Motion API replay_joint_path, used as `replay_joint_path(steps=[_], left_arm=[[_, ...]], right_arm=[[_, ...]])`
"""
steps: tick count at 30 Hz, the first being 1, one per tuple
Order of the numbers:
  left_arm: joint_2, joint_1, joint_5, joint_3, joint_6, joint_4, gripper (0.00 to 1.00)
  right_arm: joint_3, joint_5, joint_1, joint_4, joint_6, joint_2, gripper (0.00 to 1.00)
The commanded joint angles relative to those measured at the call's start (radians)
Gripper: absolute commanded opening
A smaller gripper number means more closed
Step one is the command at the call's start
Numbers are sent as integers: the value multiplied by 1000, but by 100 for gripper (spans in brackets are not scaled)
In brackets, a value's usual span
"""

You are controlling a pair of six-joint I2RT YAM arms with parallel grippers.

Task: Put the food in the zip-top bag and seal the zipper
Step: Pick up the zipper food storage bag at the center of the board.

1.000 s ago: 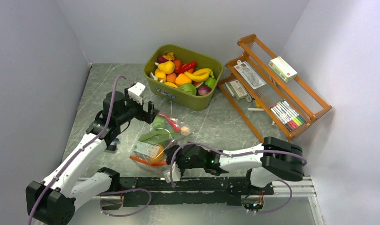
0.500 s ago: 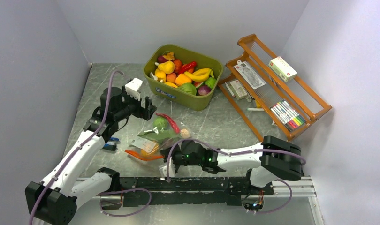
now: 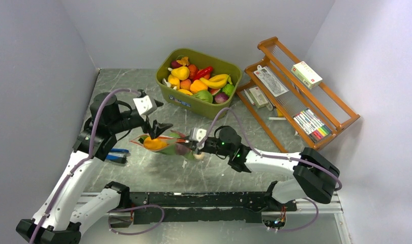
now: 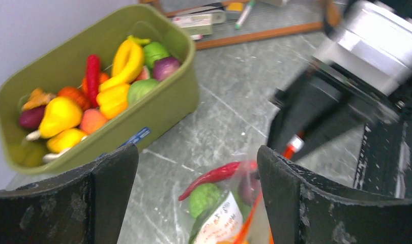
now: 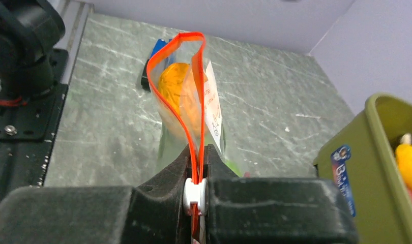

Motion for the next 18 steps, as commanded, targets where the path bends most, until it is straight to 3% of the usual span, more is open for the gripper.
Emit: replay_joint_path(steps=[1, 10, 18], left_arm=[[-6, 3, 246, -56, 132, -21, 86], [84, -32, 355, -41, 274, -101, 94], [144, -139, 230, -12, 262, -158, 92]], right_arm=[[-40, -109, -102, 179, 312, 10, 0], [-68, -160, -214, 275, 536, 10, 0], [14, -178, -222, 220, 652, -34, 0]])
